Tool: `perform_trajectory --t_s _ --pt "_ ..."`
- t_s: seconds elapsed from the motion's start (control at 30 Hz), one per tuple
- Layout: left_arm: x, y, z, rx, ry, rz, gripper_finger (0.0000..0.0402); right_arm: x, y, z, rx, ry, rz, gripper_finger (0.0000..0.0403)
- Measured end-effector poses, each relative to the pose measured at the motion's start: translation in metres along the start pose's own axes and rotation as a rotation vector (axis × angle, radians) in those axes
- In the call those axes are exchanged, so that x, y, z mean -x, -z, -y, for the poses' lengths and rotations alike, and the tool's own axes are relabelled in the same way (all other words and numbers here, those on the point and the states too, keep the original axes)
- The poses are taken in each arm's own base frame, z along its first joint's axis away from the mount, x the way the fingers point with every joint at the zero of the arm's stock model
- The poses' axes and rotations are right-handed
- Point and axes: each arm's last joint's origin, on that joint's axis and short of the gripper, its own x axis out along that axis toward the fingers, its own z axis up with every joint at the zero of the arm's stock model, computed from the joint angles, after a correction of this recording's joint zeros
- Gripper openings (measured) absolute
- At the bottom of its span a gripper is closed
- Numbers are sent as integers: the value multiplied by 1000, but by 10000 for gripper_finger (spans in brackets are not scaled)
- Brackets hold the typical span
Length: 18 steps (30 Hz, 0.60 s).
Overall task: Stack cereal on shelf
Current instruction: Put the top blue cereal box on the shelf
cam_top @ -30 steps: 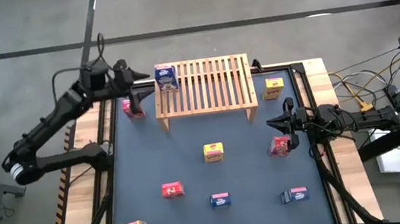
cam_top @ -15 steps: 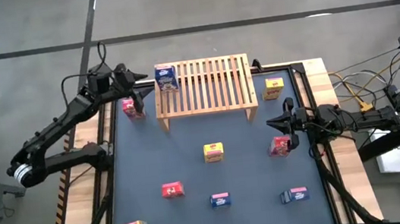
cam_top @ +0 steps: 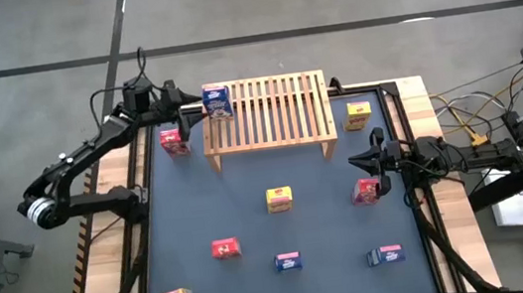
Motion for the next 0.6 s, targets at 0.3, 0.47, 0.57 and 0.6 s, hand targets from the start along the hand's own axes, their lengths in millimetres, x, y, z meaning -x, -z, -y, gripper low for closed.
perform_trajectory --t_s 0.3,0.47,0.57,0.6 --pt "-20 10 -11 25 73 27 254 0 0 0 0 0 0 22" --pt "-27 15 -13 37 115 31 245 0 0 0 0 0 1 22" --pt "-30 17 -15 33 128 40 227 0 0 0 0 0 0 22" --pt "-30 17 -15 31 136 44 219 0 0 0 0 0 0 22"
